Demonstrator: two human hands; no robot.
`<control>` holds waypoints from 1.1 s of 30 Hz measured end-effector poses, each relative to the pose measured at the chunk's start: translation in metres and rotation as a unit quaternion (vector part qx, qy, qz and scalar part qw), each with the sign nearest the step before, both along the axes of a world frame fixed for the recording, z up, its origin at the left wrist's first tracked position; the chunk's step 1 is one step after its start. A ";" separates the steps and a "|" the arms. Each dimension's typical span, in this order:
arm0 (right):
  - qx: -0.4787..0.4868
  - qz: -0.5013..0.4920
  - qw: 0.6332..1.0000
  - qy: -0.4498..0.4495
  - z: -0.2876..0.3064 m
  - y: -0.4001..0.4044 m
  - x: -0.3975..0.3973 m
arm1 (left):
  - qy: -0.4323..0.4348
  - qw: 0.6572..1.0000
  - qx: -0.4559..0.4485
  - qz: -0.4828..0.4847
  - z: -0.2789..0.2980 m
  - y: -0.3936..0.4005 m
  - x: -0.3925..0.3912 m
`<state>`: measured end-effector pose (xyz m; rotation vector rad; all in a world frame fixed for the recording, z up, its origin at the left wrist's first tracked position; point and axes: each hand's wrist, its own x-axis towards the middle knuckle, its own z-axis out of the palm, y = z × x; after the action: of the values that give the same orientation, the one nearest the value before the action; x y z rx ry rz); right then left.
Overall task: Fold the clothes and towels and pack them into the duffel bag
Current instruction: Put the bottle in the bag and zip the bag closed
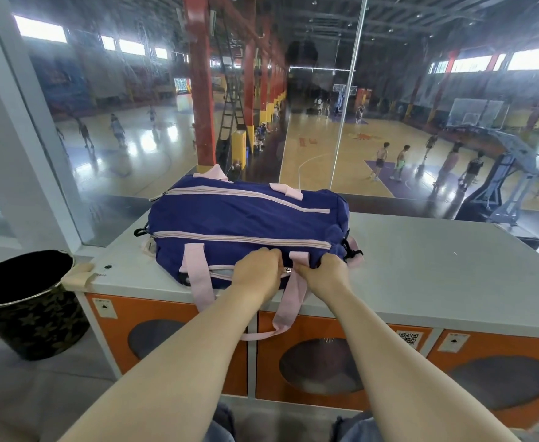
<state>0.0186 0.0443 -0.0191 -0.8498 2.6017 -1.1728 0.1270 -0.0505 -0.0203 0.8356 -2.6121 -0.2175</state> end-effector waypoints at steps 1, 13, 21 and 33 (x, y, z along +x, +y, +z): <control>-0.001 0.003 1.000 0.000 0.001 0.000 0.000 | -0.001 1.000 0.001 0.002 0.000 -0.001 0.001; -0.019 0.006 0.999 -0.031 0.003 0.000 -0.003 | -0.005 0.999 0.019 0.030 0.006 -0.020 0.024; -0.027 0.002 0.999 -0.034 0.004 0.001 -0.003 | -0.011 0.998 -0.014 0.056 0.005 -0.038 0.054; -0.028 -0.006 0.999 -0.045 0.003 -0.001 -0.003 | 0.022 0.990 0.029 0.137 0.004 -0.060 0.092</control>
<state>0.0152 0.0437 -0.0164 -0.7745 2.5162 -1.2629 0.2185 -0.1102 -0.0158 1.1828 -2.4267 -0.2324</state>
